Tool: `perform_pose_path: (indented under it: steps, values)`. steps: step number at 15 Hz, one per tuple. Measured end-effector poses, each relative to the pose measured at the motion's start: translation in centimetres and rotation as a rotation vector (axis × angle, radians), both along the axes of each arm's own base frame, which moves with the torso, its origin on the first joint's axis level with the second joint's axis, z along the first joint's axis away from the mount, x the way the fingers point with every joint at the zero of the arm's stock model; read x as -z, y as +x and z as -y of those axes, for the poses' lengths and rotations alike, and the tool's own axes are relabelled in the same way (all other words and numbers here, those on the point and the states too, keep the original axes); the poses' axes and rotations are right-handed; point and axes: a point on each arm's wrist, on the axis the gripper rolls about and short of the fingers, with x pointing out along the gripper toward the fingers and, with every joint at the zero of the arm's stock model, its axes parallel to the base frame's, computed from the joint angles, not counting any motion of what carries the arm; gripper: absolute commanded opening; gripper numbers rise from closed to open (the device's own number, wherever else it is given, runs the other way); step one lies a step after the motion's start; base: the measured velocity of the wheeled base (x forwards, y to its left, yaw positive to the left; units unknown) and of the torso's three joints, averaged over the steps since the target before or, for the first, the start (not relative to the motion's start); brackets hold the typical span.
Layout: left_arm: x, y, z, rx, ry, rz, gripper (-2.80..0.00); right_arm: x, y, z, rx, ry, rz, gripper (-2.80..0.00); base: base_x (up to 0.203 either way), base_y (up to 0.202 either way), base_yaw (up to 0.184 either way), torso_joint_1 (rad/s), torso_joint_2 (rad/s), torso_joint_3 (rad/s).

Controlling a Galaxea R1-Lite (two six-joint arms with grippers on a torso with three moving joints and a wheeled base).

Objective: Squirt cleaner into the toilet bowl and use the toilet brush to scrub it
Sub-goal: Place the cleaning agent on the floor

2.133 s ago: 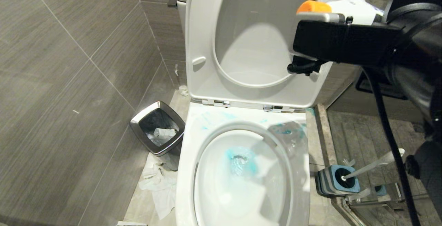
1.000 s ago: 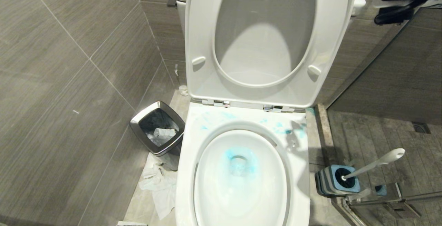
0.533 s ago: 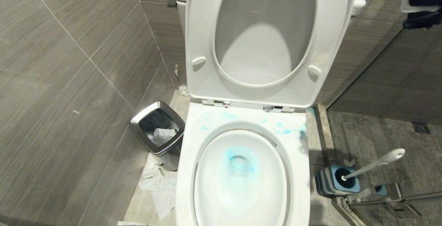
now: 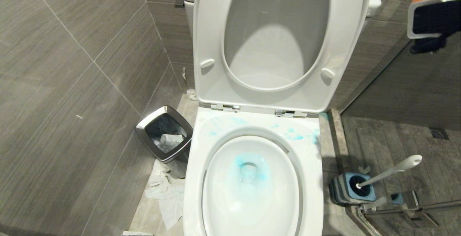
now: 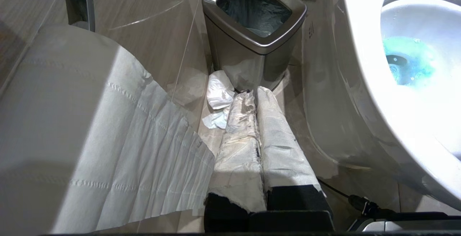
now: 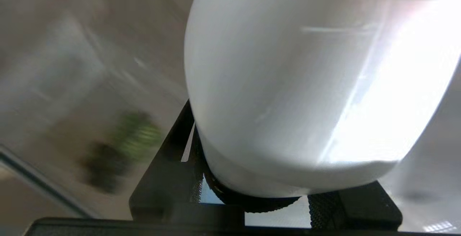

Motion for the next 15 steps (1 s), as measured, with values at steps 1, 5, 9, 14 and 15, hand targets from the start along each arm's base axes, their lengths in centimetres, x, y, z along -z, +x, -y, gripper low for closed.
perform_pose_path:
  steps: [1, 5, 9, 14, 15]
  values:
    - [0.0, 0.0, 0.0, 0.0, 0.0, 0.0, -2.8, -0.4, 0.9, 0.0, 0.024, 0.068, 0.075, -2.8, 0.0, 0.0, 0.0, 0.0, 0.0, 0.0]
    - [0.0, 0.0, 0.0, 0.001, 0.0, -0.001, -2.8, -3.6, 2.9, 1.1, 0.111, 0.347, 0.432, -2.8, 0.0, 0.0, 0.0, 0.0, 0.0, 0.0]
    - [0.0, 0.0, 0.0, 0.0, 0.0, -0.001, -2.8, -3.0, 4.5, 0.8, 0.121, 0.587, 0.754, -2.8, 0.0, 0.0, 0.0, 0.0, 0.0, 0.0]
    - [0.0, 0.0, 0.0, 0.001, 0.0, -0.001, -2.8, -3.4, 4.4, 0.9, 0.113, 0.678, 0.877, -2.8, 0.0, 0.0, 0.0, 0.0, 0.0, 0.0]
    - [0.0, 0.0, 0.0, 0.001, 0.0, -0.001, -2.8, -3.5, 4.2, 1.1, 0.116, 0.669, 0.869, -2.8, 0.0, 0.0, 0.0, 0.0, 0.0, 0.0]
